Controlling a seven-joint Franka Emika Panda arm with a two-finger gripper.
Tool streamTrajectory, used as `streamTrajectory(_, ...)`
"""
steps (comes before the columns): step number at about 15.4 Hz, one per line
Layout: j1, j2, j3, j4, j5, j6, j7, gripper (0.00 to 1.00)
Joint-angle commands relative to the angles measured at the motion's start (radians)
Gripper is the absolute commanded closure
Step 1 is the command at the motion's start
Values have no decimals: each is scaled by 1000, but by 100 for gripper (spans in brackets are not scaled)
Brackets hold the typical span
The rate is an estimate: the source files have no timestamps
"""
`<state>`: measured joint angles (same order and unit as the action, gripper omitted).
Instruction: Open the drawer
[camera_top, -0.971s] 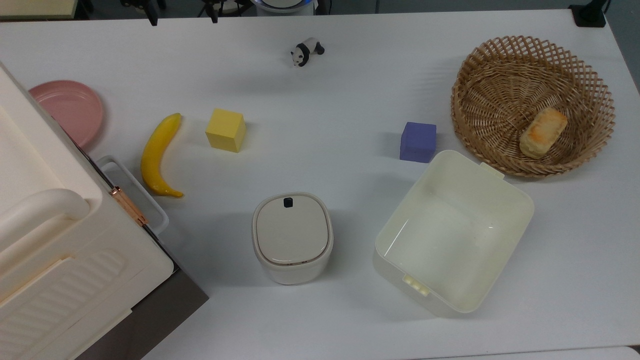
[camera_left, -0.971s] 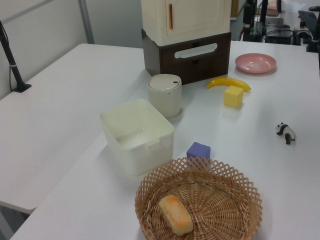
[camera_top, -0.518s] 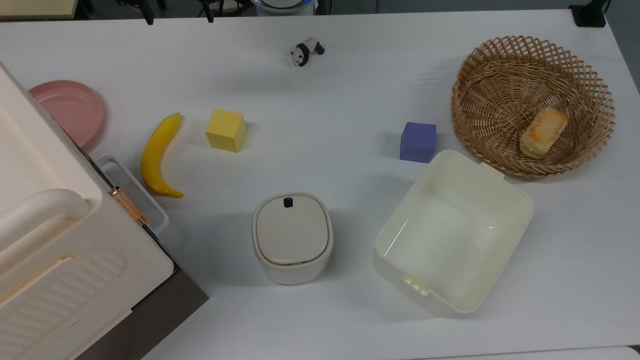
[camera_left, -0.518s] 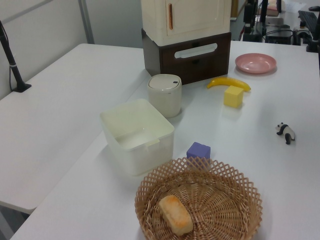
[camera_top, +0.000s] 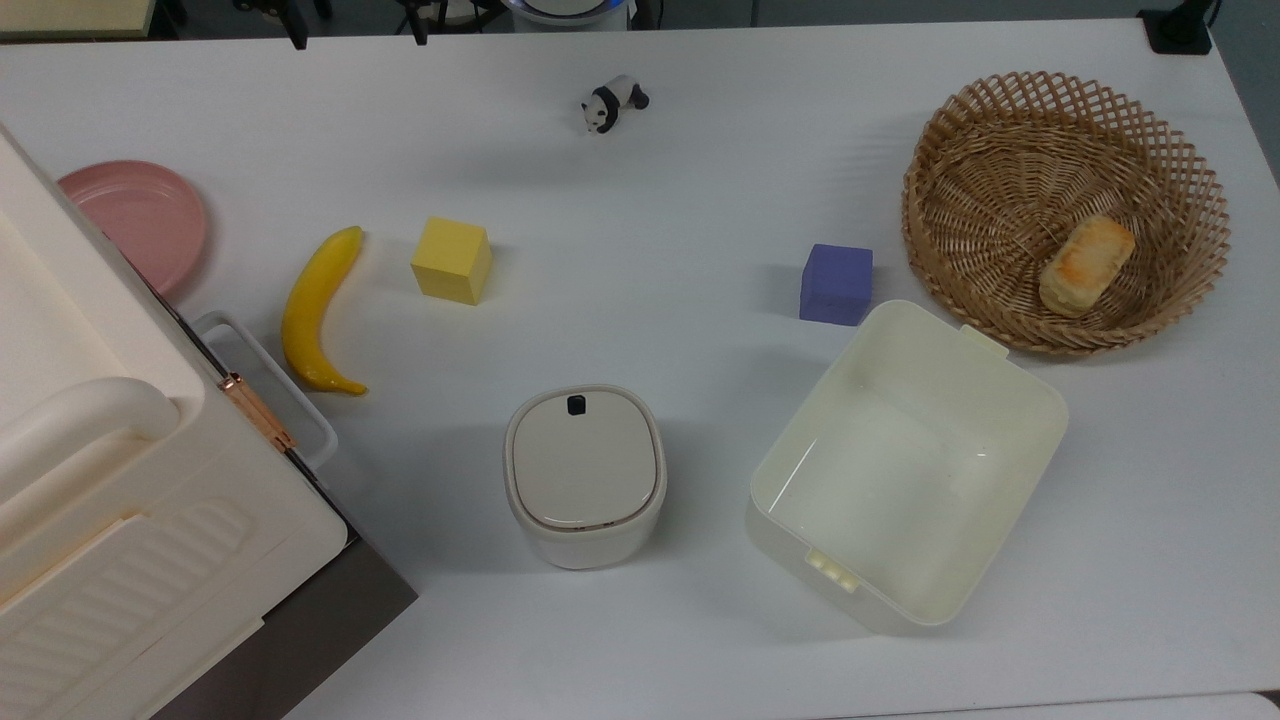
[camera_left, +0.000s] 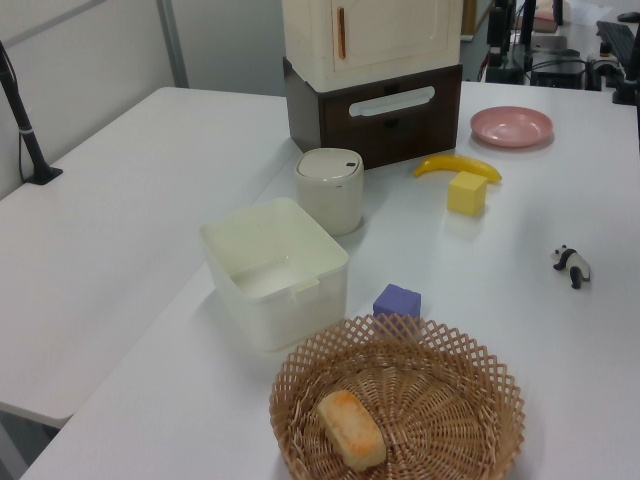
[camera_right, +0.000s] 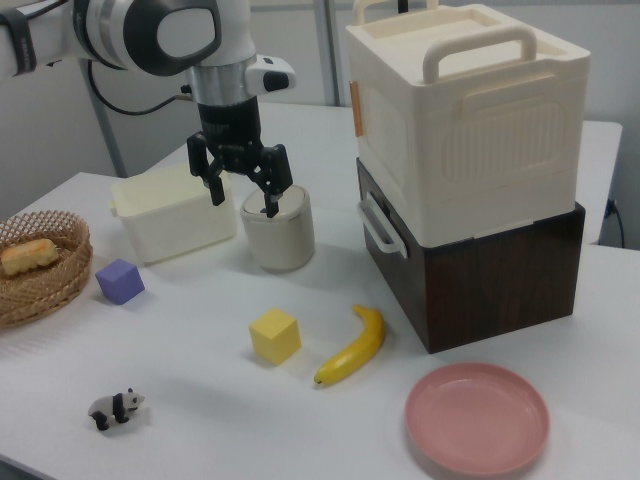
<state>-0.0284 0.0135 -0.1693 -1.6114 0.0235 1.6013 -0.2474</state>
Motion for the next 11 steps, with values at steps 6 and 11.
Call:
streamTrajectory(6,5,0,-4,10,-11,-18,-10,0)
streamTrajectory(11,4,3,-3,10,-13,-14,-6,0)
